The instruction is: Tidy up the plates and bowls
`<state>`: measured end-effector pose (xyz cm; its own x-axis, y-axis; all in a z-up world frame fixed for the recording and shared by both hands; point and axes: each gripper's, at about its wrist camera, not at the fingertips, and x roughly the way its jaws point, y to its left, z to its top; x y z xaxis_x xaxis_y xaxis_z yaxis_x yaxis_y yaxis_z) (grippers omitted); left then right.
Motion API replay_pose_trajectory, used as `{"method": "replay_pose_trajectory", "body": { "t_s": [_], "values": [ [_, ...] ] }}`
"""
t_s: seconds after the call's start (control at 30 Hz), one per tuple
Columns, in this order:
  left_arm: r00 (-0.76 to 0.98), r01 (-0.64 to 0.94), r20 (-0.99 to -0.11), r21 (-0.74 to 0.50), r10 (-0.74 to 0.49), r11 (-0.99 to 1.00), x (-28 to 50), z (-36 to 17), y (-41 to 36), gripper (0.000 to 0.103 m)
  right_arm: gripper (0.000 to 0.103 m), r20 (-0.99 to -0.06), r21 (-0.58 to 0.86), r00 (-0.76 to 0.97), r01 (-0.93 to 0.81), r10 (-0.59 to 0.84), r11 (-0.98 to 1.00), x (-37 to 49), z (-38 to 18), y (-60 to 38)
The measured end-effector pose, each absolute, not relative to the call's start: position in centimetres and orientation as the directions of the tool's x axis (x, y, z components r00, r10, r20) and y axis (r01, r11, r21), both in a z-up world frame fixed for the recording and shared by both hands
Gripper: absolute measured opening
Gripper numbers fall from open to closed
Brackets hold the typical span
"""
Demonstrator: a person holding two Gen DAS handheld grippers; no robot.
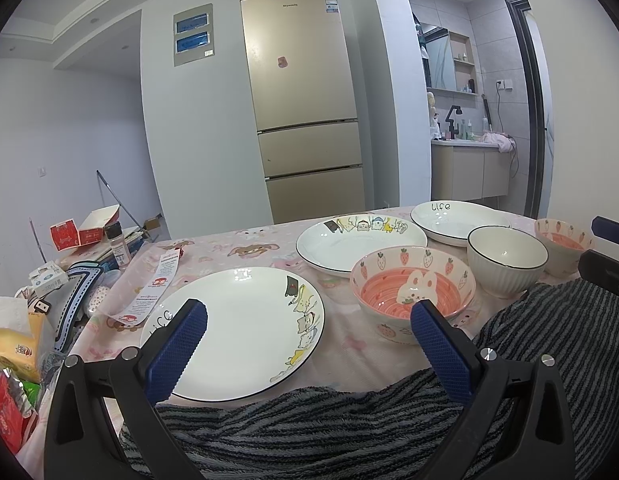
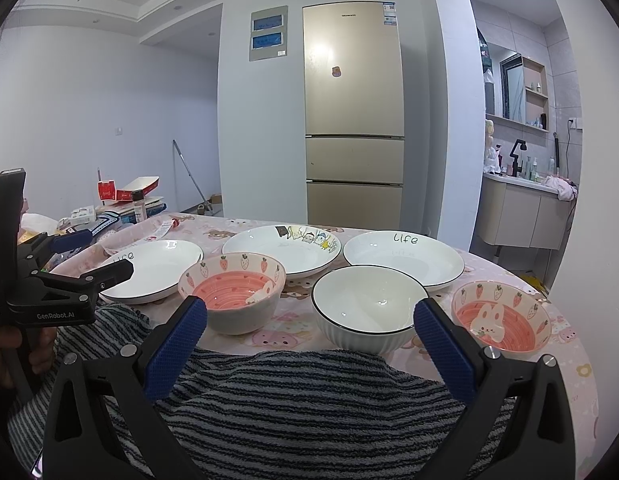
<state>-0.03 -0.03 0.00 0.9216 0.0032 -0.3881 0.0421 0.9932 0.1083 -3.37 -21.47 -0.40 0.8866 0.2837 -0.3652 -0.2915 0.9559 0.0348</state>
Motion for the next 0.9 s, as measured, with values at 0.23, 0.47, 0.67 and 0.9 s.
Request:
{"method": "replay_pose_trajectory", "body": {
  "t_s": [0.23, 0.47, 0.67, 0.9],
  "values": [
    [0.921, 0.042, -0.389, 0.109, 0.003, 0.993, -0.05, 0.00, -0.03, 0.103, 0.103, -0.365, 0.034, 0.887, -0.292, 0.284, 0.956, -3.38, -0.39, -21.46],
    [0.921, 0.042, -0.388, 0.108, 0.003, 0.993, -0.05, 0.00, -0.04, 0.103, 0.103, -0.363, 0.038, 0.886, -0.295, 0.288, 0.955, -3.46, -0.36, -21.54],
    [0.921, 0.043, -0.390, 0.109, 0.003, 0.993, -0.07, 0.01, -0.02, 0.103, 0.103, -0.364, 0.037, 0.886, -0.294, 0.287, 0.955, -3.43, -0.36, -21.57],
    [0.922, 0.042, -0.386, 0.109, 0.004, 0.993, -0.07, 0.01, 0.01, 0.103, 0.103, -0.365, 0.034, 0.886, -0.293, 0.285, 0.956, -3.38, -0.48, -21.31]
  ]
}}
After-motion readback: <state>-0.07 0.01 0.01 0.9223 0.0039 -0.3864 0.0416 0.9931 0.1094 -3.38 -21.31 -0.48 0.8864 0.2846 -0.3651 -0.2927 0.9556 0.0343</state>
